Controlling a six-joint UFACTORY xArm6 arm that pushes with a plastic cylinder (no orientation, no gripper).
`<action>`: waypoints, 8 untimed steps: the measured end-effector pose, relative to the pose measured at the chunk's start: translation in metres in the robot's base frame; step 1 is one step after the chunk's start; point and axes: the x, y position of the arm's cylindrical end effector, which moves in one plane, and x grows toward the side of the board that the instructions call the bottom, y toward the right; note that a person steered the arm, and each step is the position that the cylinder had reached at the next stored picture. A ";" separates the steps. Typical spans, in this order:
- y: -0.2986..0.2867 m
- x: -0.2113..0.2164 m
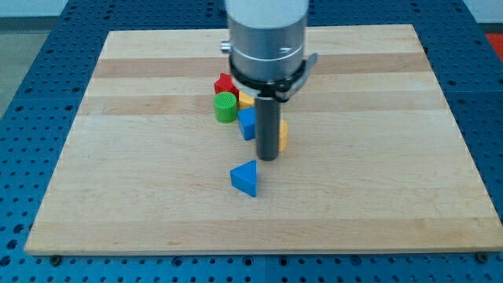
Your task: Move yellow heart closer to green star
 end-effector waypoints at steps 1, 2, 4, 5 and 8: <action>0.023 0.000; 0.037 0.000; 0.038 -0.004; 0.037 -0.001; 0.036 -0.011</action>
